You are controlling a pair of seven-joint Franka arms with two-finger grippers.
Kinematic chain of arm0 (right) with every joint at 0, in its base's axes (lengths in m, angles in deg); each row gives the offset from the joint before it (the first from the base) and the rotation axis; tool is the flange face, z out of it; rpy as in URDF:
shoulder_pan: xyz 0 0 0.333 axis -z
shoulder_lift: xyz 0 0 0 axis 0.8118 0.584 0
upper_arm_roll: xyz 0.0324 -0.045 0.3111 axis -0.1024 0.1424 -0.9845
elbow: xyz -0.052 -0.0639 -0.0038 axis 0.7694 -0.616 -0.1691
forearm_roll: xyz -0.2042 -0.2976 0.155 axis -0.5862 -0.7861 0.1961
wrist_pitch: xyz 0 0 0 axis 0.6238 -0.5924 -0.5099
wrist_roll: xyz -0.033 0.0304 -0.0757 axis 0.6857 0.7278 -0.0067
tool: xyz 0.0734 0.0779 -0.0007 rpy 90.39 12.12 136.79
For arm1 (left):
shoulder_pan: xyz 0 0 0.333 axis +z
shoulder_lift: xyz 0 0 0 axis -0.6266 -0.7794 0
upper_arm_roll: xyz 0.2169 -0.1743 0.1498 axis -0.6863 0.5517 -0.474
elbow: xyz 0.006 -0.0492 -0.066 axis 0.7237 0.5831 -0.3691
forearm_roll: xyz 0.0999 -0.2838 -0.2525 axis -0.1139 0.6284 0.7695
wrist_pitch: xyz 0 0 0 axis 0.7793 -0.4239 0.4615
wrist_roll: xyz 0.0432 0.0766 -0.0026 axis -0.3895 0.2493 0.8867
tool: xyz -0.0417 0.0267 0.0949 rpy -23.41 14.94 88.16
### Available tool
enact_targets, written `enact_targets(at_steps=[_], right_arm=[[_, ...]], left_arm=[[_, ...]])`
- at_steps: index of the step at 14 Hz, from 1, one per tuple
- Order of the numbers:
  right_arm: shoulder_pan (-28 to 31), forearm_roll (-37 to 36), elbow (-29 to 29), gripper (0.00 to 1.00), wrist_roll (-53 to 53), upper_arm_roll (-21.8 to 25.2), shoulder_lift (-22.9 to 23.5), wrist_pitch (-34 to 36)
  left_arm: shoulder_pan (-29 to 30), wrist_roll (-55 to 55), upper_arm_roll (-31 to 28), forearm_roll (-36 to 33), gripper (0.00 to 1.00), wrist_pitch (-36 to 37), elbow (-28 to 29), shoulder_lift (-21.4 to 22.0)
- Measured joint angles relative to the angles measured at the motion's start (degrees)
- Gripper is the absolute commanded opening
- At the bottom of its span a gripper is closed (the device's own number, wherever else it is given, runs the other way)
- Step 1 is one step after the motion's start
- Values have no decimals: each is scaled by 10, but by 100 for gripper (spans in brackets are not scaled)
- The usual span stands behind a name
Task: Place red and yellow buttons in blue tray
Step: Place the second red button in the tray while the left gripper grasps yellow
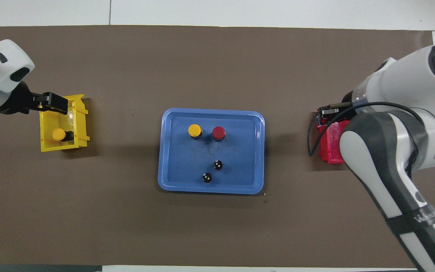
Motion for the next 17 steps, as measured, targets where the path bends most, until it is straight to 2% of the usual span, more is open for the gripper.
enact_targets(at_steps=[2,5,6,10,13,17], right_arm=[[-69,0,-25,35,95,-2,29,-31],[-122,0,-30,35,165,-2,65,-74],[-134,-1,-30,35,179,-2,80,-89],[-152,-10,-20,36,192,-1,124,-113],[-157,-10,-4,39,192,-1,125,-115],[-161,-10,17,46,198,-1,124,-122]], left_arm=[[26,17,0,16,96,-54,35,2],[33,19,0,19,76,-122,88,-10],[34,19,0,19,73,-133,99,-14],[53,37,0,19,72,-173,129,-19],[55,37,1,19,70,-221,166,-23],[63,38,0,19,67,-238,191,-24]])
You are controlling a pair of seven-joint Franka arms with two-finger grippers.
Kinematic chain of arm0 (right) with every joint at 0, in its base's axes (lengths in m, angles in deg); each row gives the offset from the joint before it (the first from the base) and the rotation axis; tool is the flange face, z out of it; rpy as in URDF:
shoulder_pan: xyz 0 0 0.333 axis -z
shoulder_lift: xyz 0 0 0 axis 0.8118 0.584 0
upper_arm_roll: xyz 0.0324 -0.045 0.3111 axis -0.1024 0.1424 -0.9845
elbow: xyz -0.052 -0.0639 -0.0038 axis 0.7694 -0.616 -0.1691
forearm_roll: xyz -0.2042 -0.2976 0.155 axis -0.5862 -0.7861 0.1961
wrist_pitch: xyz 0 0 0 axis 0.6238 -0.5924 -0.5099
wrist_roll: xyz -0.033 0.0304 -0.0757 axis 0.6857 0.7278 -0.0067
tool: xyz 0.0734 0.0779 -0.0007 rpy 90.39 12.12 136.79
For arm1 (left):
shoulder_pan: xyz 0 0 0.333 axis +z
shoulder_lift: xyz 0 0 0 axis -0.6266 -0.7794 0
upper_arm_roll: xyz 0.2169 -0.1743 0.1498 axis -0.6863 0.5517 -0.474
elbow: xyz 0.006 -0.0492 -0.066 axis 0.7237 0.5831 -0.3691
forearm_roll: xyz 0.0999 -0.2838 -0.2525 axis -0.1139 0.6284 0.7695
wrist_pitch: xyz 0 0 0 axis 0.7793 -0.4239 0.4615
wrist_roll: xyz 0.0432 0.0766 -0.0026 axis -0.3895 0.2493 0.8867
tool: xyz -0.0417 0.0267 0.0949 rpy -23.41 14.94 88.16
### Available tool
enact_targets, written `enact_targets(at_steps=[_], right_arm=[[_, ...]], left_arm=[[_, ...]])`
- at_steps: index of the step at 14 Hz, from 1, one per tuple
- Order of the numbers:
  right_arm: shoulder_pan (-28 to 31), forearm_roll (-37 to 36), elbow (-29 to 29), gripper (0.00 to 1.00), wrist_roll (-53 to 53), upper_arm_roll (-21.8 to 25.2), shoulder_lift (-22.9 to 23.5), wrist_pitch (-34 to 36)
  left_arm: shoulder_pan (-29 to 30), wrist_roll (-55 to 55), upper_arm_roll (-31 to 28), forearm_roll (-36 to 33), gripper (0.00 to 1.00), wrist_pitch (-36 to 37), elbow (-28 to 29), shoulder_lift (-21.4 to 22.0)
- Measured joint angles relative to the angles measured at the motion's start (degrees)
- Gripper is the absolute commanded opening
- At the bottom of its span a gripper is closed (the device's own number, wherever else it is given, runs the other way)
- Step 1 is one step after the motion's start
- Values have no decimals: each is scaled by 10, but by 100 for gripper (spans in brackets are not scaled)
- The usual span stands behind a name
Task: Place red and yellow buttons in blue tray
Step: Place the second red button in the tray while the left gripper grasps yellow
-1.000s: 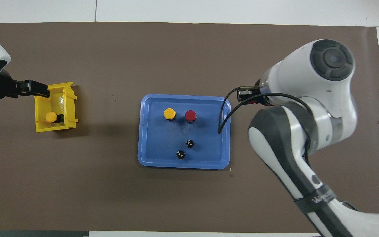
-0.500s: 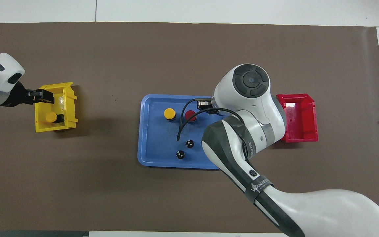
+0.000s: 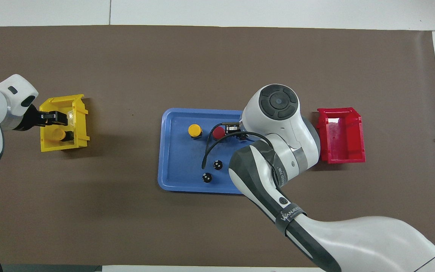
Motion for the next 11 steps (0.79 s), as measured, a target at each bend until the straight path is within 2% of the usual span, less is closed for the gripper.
enact_targets(at_steps=[1,3,4,7,11], right_arm=[[0,0,4,55,0,0,0,-1],[0,0,8,90,0,0,-2,-4],[0,0,8,100,0,1,-2,-5],[9,-26,-11,100,0,6,-8,1],[92,-38,-133,100,-6,10,-44,153]], left_arm=[[0,0,0,0,67,-2,3,0],[0,0,0,0,67,-17,15,0],[0,0,0,0,67,-25,22,0],[0,0,0,0,67,-33,33,0],[0,0,0,0,66,-34,40,0]])
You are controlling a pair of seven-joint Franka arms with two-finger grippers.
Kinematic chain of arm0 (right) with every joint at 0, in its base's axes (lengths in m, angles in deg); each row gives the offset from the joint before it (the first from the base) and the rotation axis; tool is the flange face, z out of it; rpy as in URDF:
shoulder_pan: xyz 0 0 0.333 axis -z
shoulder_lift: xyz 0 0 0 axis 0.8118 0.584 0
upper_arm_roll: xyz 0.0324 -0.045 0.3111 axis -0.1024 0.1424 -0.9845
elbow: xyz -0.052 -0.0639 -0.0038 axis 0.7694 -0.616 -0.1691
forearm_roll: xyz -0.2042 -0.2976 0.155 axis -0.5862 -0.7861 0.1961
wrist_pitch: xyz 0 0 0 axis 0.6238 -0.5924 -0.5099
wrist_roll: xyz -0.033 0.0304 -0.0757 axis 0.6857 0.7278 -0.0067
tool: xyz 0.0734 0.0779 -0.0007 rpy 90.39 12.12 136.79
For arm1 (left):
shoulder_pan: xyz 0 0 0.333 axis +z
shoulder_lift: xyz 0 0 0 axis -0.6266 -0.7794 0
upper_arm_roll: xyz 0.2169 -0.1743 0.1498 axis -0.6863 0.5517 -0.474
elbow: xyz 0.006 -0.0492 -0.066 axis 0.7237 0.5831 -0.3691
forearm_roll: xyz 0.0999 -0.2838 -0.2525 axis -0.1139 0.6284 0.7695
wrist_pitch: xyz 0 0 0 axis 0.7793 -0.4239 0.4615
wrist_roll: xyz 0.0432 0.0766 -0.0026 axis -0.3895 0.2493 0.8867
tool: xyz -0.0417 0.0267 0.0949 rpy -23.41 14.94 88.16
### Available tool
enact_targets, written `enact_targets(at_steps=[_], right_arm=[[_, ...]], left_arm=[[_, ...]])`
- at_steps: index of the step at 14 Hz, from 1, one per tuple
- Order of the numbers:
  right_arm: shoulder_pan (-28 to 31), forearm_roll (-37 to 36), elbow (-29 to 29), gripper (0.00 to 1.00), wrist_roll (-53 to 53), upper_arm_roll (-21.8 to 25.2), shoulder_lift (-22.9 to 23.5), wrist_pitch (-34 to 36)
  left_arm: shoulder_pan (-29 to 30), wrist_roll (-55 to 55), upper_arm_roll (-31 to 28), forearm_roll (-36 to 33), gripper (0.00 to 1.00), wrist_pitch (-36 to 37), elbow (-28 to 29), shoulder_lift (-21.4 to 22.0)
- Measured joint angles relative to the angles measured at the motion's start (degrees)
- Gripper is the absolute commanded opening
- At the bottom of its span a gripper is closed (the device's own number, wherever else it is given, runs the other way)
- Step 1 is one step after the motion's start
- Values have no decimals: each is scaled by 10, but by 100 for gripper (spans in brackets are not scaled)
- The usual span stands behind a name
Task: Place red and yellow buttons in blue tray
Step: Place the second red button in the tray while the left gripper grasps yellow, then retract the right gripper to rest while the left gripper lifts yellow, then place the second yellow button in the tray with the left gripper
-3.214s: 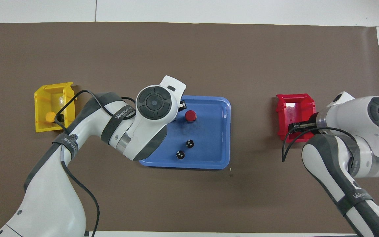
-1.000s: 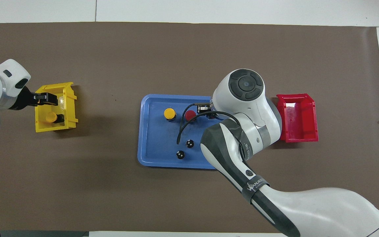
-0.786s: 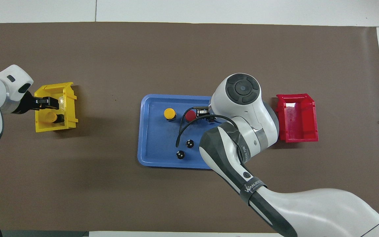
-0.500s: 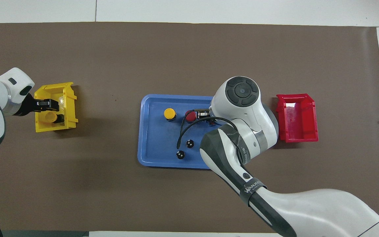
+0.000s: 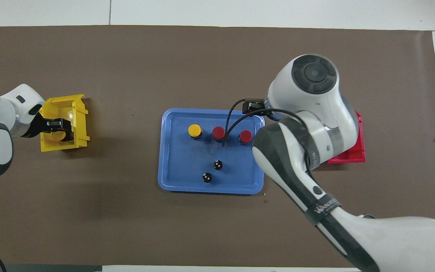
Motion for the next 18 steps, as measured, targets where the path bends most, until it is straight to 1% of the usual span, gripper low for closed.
enact_targets(at_steps=[1,2,3,4,7,9,10,11,13,14,15,16,18], right_arm=[[32,0,-23,100,-25,0,-18,40],[64,1,-39,100,-60,0,-37,73],[96,1,-49,100,-99,1,-56,103],[128,1,-58,100,-138,1,-73,134],[203,2,-99,100,-257,3,-97,227],[238,1,-107,100,-320,3,-100,250],[252,1,-101,100,-341,4,-100,255],[261,1,-94,100,-351,4,-101,255],[265,1,-81,100,-354,5,-101,252],[265,1,-78,100,-354,5,-102,250],[264,1,-77,100,-354,4,-102,249],[264,1,-76,100,-354,4,-103,249],[264,1,-76,100,-354,4,-105,249]], left_arm=[[0,0,0,0,57,-1,2,0],[0,0,0,0,34,-3,5,0],[0,0,0,0,13,-8,6,0],[0,0,0,0,2,-12,8,0],[2,-1,0,0,1,-29,11,0],[7,-1,0,1,1,-21,-1,0],[9,-2,-1,1,1,16,-28,0],[8,-8,0,2,1,72,-70,0],[4,-44,6,4,1,186,-175,1],[-11,-87,9,7,2,202,-208,1],[-43,-144,11,9,1,191,-220,0],[-87,-205,14,9,1,164,-218,-6],[-164,-265,19,9,1,122,-211,-38]])
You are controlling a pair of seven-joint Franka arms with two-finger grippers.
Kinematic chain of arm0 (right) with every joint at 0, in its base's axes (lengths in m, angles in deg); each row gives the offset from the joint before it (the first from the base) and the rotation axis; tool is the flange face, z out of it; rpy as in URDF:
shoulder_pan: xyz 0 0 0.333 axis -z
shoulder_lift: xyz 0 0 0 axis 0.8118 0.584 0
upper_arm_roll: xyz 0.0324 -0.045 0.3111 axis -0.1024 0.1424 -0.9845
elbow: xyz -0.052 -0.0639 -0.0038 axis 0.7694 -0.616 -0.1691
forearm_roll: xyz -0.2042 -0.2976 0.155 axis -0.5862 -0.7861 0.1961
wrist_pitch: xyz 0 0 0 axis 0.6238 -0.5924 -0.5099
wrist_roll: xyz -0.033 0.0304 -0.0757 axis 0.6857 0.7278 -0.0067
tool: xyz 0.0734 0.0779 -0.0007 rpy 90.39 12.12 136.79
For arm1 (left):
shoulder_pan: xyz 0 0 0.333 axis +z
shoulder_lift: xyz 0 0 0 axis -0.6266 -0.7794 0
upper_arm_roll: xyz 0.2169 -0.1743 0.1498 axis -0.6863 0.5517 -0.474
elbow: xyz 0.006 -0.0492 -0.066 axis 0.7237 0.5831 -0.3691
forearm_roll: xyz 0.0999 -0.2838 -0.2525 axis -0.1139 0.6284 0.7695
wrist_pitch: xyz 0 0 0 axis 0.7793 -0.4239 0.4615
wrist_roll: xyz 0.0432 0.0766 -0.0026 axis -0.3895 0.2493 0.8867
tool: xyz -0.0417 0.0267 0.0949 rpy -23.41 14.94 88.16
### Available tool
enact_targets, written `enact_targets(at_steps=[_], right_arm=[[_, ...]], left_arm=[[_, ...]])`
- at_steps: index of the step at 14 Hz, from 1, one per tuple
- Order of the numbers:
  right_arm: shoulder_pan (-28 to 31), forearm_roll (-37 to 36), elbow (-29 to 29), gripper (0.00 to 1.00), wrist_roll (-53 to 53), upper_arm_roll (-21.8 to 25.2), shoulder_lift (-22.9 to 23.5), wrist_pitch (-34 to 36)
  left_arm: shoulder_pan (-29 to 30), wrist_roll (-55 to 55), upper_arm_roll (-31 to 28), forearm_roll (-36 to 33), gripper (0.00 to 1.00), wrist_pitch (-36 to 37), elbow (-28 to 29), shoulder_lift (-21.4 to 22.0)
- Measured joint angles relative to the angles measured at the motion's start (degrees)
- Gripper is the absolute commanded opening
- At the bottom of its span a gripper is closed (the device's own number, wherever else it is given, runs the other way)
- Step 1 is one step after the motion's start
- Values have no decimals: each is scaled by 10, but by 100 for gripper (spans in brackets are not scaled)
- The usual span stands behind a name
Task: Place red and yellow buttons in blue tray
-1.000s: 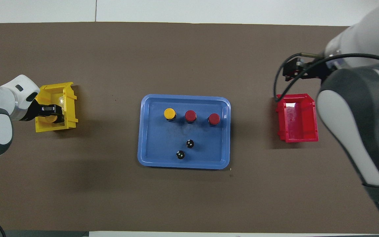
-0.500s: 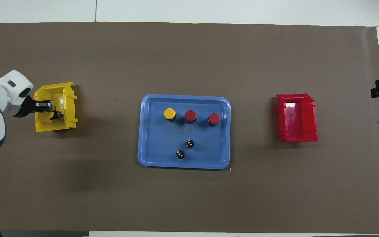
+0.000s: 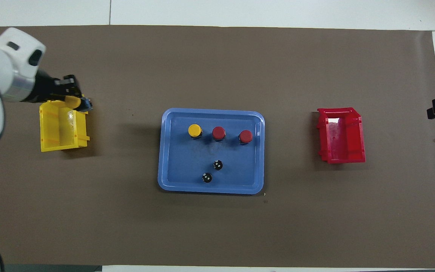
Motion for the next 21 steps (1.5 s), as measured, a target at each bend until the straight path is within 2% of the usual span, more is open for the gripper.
enact_targets(at_steps=[3,6,11,17,18,20,21], right_arm=[[0,0,3,100,0,0,-4,0],[-2,0,6,100,0,0,-6,-2],[-3,0,11,100,0,-3,-6,-6],[-3,0,11,100,0,-3,-6,-7],[-3,0,11,100,0,-3,-6,-7],[-3,0,11,100,0,-3,-7,-7],[-3,0,11,100,0,-3,-7,-7]], left_arm=[[-65,-15,2,0,1,-51,7,-52],[-101,-28,1,0,1,-86,17,-78],[-137,-57,1,0,1,-97,34,-81],[-143,-62,-4,0,2,-99,55,-78],[-143,-62,-6,0,8,-100,57,-78],[-143,-62,-7,0,48,-109,60,-78],[-143,-62,-6,0,50,-114,62,-78]])
